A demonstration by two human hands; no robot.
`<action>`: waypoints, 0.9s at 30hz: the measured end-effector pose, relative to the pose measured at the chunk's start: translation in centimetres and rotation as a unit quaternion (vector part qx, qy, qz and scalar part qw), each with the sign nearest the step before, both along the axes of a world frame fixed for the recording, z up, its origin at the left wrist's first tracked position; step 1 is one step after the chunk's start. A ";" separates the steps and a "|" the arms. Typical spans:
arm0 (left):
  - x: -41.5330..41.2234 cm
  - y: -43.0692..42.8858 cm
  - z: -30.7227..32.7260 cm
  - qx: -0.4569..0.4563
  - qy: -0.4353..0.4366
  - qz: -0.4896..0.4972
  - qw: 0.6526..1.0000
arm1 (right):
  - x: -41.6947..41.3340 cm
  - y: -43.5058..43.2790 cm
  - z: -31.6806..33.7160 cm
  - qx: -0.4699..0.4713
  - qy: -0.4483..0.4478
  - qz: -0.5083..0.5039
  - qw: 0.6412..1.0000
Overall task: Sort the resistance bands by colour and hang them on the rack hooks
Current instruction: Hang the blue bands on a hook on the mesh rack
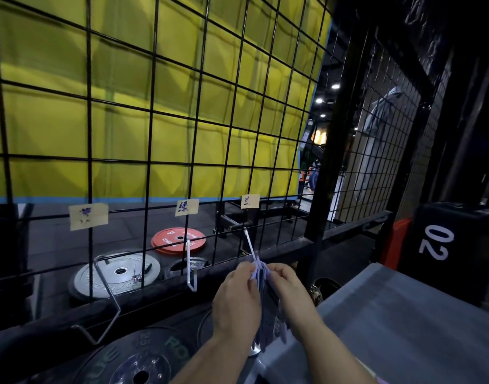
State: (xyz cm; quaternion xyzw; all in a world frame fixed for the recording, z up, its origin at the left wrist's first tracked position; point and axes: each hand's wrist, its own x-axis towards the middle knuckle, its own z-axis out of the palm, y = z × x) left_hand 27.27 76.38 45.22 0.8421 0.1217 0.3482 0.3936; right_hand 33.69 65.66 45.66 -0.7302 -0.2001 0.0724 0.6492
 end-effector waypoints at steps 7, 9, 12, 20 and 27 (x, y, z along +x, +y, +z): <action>-0.9 -0.7 0.3 -0.030 0.032 -0.016 0.999 | 0.4 0.5 -0.5 0.077 0.134 -0.010 0.988; -1.1 -0.7 0.7 -0.014 0.033 -0.009 0.999 | 0.6 0.9 -0.8 0.088 0.189 -0.035 0.977; -0.6 -0.5 0.9 -0.015 0.013 -0.019 1.000 | 0.3 1.3 -0.8 0.101 0.230 -0.007 0.968; 1.1 0.1 3.1 -0.169 0.001 -0.120 0.978 | -0.4 1.4 0.0 0.142 0.252 0.023 0.957; 0.9 0.4 2.4 -0.250 -0.008 -0.157 0.955 | -0.1 1.3 -0.1 0.146 0.273 0.025 0.951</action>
